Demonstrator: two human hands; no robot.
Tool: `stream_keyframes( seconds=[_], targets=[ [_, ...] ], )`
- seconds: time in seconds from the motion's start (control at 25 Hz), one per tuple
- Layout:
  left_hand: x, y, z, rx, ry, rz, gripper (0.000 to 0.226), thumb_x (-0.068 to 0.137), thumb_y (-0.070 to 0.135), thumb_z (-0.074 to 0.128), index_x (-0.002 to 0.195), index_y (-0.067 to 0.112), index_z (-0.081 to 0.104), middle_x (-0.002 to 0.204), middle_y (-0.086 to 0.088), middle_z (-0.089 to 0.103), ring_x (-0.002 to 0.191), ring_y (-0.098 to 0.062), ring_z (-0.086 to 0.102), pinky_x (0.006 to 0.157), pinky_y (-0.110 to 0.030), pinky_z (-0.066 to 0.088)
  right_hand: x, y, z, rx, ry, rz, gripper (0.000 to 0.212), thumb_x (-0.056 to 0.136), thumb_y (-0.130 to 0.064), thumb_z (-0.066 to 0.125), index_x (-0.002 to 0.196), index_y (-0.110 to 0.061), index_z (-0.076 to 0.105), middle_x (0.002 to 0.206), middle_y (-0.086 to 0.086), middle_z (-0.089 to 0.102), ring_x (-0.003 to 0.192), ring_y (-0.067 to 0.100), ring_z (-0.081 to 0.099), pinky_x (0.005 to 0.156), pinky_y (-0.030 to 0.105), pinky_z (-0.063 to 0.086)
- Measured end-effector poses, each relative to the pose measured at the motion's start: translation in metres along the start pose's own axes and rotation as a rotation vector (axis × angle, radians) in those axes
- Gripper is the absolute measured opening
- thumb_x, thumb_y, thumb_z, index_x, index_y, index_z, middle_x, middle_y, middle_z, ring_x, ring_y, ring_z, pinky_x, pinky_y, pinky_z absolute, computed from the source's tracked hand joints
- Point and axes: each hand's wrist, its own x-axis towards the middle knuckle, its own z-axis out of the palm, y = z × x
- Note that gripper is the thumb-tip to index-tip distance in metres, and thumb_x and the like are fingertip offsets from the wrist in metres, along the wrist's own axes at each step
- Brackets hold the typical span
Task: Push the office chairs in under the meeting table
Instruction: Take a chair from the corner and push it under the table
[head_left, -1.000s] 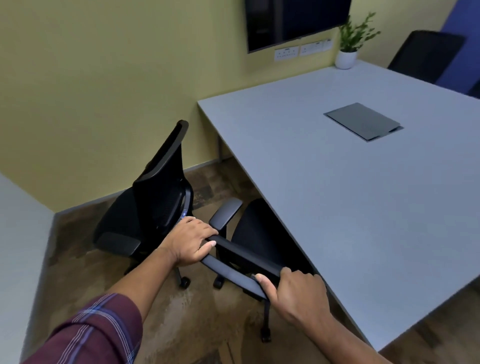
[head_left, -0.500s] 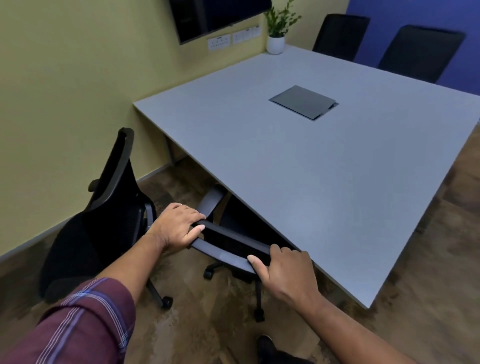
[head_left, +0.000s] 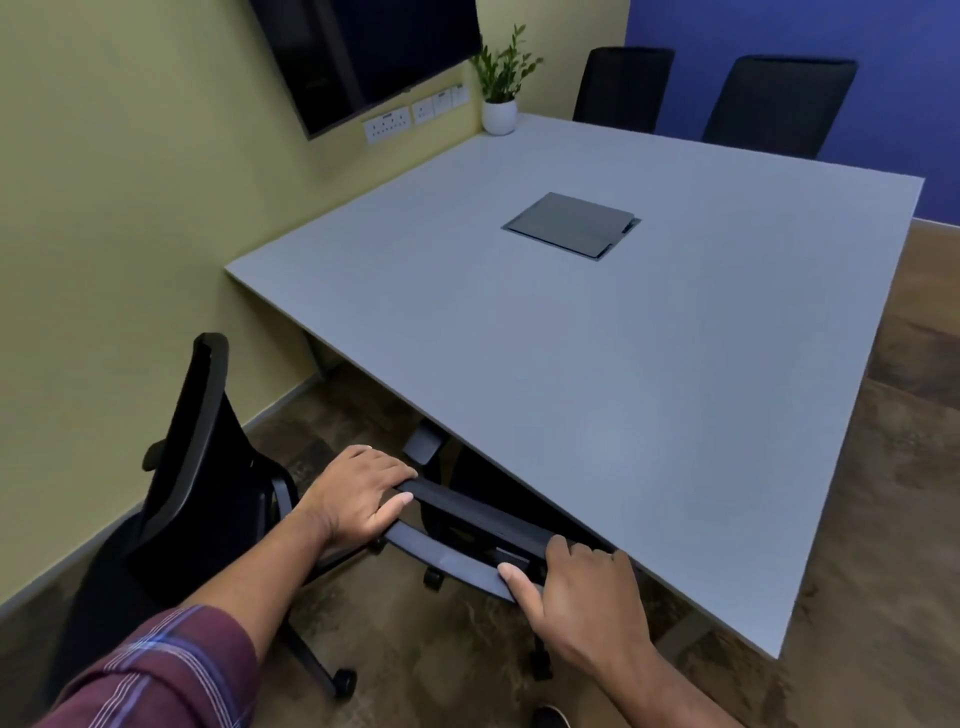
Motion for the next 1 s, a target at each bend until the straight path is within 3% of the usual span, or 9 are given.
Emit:
stream_keyframes(
  seconds=[0.16,0.4,0.64,1.0],
  targets=[
    [0.008,-0.008,0.005,-0.021,0.011,0.046,0.052,0.106,0.055,0.039,0.129,0.025,0.075,0.127,0.007,0.077,0.118,-0.017,0.070,0.106,-0.046,0.047,-0.004,-0.007,0.001,0.011,0.022,0.067,0.095,0.086,-0.091,-0.012,0.092,-0.025,0.056,0.081,-0.002,0.063,0.075,0.023,0.061,0.074,0.044,0.040],
    [0.024,-0.009,0.010,-0.007,0.016,0.115,0.053,0.104,0.058,0.041,0.125,0.026,0.077,0.123,0.008,0.079,0.115,-0.018,0.072,0.102,-0.046,0.050,-0.015,-0.020,0.003,-0.006,0.054,0.191,0.090,0.087,-0.092,-0.008,0.086,-0.027,0.053,0.072,-0.006,0.050,0.065,0.021,0.043,0.071,0.042,0.036],
    [0.047,0.000,0.006,-0.021,-0.007,0.164,0.061,0.103,0.063,0.035,0.126,0.026,0.078,0.117,0.007,0.080,0.108,-0.020,0.073,0.096,-0.043,0.051,-0.019,-0.015,0.012,0.002,0.155,0.298,0.087,0.095,-0.091,0.014,0.105,-0.027,0.073,0.090,-0.003,0.075,0.082,0.018,0.068,0.078,0.042,0.054],
    [0.068,-0.003,0.008,-0.007,-0.014,0.176,0.071,0.104,0.071,0.025,0.125,0.027,0.076,0.110,0.003,0.080,0.103,-0.020,0.071,0.098,-0.045,0.051,-0.007,-0.008,0.006,0.020,0.185,0.322,0.071,0.094,-0.090,0.011,0.083,-0.035,0.054,0.075,-0.012,0.062,0.065,0.012,0.053,0.066,0.035,0.038]
  ],
)
